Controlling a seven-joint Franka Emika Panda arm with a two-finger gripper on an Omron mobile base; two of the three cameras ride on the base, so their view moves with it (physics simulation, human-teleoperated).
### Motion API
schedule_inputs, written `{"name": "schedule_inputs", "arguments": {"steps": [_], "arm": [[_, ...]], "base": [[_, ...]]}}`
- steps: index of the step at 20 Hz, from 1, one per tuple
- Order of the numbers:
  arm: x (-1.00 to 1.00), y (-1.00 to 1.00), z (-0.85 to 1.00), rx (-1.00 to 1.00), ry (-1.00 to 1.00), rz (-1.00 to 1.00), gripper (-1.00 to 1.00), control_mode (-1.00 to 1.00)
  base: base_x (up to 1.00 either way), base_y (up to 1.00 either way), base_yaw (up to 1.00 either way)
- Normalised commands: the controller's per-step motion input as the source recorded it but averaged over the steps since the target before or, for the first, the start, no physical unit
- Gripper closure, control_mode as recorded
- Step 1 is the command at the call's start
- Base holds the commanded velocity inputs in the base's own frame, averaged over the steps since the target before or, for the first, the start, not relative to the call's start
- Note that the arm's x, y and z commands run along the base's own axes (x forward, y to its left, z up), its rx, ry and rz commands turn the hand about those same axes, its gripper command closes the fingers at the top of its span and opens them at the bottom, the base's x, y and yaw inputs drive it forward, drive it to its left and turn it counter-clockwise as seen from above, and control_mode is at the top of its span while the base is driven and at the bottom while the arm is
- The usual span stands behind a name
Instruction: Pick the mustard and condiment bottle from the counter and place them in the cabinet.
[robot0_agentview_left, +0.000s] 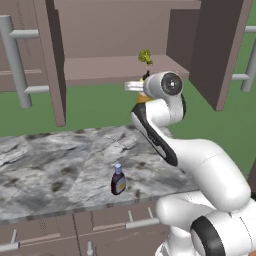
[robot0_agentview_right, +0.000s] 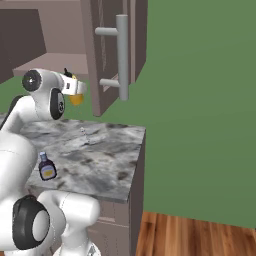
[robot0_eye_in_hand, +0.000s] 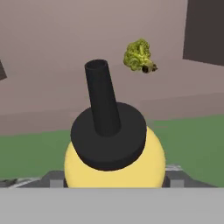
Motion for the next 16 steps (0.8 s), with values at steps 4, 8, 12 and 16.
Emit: {"name": "schedule_inputs", "arguments": {"steps": [4, 8, 12, 16], "arm": [[-0.03, 0.29, 0.69, 0.06, -0.11, 0.00, 1.00, -1.00], [-0.02, 0.34, 0.66, 0.00, -0.15, 0.00, 1.00, -1.00], [0.03, 0.06, 0.56, 0.00, -0.12, 0.00, 1.00, -1.00], [0.25, 0.00, 0.35, 0.01, -0.05, 0.00, 1.00, -1.00]], "base": [[0.00, 0.00, 0.00], [0.00, 0.00, 0.00], [0.00, 0.00, 0.00], [0.00, 0.00, 0.00]]}}
